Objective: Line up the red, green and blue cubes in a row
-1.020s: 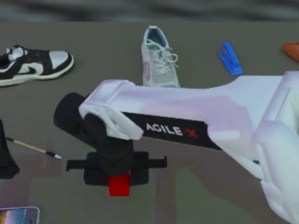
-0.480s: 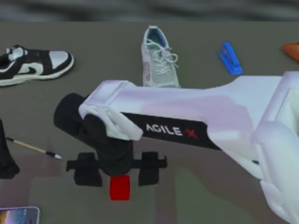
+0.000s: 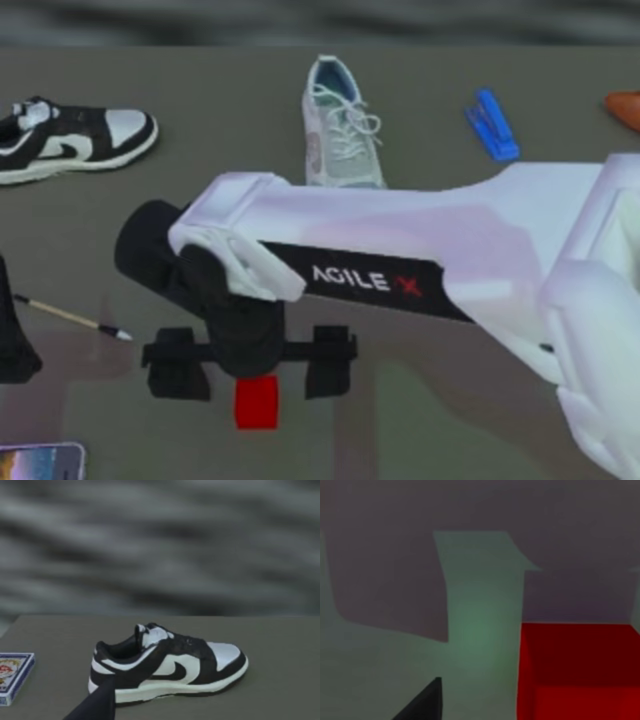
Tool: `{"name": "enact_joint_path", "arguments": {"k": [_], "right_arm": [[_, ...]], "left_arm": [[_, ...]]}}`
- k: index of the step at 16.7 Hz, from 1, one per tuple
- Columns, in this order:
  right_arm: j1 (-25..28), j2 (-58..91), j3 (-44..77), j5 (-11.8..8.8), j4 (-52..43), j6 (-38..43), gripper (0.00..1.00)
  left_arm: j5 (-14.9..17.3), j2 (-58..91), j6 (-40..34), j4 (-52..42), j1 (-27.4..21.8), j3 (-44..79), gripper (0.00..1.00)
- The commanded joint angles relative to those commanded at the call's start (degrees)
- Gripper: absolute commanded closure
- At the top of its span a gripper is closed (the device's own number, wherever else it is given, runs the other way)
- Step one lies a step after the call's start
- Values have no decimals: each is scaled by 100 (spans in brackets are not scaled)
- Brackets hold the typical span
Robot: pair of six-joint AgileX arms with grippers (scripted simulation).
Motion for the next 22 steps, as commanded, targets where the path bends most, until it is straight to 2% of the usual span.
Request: {"name": "enact_joint_path", "arguments": {"k": [3, 8, 15, 18, 22], "right_arm": [[24, -42, 220, 2, -236, 7, 0], [69, -260, 983, -5, -1279, 19, 0], [16, -339, 1019, 20, -1333, -22, 0], [-214, -854, 585, 200, -1049, -318, 0], [-848, -2373, -613, 536, -290, -1044, 0]], "left_arm": [[0, 0, 0, 0, 0, 0, 0], [0, 0, 0, 0, 0, 0, 0], [3, 41, -10, -28, -15, 41, 0], [20, 462, -105, -304, -147, 454, 0], [26, 1679, -345, -1021, -446, 1551, 0]]}}
